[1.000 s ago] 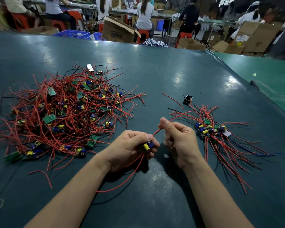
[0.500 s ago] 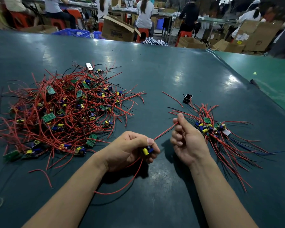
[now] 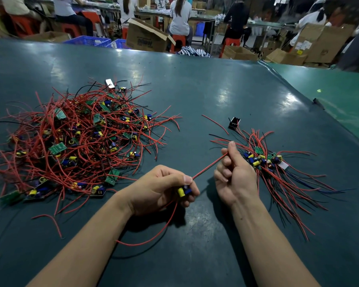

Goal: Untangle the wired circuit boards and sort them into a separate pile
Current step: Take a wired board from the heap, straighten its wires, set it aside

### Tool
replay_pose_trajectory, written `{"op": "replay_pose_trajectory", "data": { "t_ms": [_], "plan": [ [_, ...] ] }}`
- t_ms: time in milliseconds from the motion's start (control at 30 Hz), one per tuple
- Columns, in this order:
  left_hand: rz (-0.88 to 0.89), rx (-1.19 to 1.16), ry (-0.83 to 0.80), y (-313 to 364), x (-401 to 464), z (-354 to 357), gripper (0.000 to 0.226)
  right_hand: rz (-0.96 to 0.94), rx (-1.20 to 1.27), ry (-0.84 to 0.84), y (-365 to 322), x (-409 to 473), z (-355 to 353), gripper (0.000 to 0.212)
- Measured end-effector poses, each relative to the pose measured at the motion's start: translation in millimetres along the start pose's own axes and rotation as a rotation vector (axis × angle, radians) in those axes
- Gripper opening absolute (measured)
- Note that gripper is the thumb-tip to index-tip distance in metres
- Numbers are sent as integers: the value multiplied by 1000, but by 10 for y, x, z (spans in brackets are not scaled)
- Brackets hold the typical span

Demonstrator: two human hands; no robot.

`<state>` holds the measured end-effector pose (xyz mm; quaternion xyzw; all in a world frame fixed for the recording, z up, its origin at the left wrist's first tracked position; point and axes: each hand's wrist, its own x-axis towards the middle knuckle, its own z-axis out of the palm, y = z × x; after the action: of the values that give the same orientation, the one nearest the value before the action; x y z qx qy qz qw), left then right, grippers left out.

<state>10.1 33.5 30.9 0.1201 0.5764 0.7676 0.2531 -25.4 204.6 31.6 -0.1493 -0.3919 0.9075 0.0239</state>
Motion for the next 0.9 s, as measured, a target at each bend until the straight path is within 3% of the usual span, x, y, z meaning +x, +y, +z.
{"op": "replay_pose_trajectory", "data": {
  "t_ms": [200,267,300,367,433,467,567,667,767,900],
  "plan": [
    [10,-3,12,-20,8,-49,27,45,219,12,-38,29,-52,33],
    [132,35,149,-44,22,-66,20,41,242,4,-103,51,-88,35],
    [223,71,267,-56,35,-84,20,39,142,-26,-110,39,-86,37],
    [367,112,437,-52,60,-122,26,64,-310,-160,-15,-46,-43,41],
    [410,150,466,-47,79,-126,26,123,-696,-384,163,-170,39,47],
    [405,192,459,-59,88,-128,23,136,-748,-493,233,-212,59,46],
    [377,287,415,-104,78,-119,24,133,-700,-617,228,-235,38,32],
    [419,181,473,-41,68,-111,31,99,-616,-539,147,-227,29,31],
    [634,74,712,37,47,-236,21,-37,-414,-385,58,-182,54,27],
    [839,284,1093,53,-3,-390,24,-109,23,-160,-159,-104,-10,22]
  ]
}}
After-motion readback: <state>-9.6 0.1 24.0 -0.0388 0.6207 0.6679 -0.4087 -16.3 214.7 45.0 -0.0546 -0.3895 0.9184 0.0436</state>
